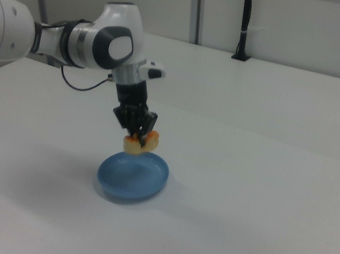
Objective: Put the bread onto the plate
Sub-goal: 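Lift the bread and carry it over the blue plate, then lower the bread onto the blue plate and open the gripper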
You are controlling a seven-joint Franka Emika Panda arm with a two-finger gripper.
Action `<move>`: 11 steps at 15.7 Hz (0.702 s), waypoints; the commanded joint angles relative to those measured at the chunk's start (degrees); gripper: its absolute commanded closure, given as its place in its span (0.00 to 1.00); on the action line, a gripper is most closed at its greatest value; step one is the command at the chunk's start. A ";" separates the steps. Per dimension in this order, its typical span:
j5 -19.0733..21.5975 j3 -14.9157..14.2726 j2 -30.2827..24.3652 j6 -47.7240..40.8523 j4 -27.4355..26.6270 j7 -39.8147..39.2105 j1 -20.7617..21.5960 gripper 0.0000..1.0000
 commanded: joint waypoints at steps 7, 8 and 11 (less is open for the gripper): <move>-0.02 0.18 -2.83 9.66 -12.07 -1.86 -0.03 0.78; -0.11 0.18 -2.48 9.84 -12.16 -1.86 0.15 0.78; -0.73 0.18 -1.77 10.19 -11.98 -1.77 0.50 0.44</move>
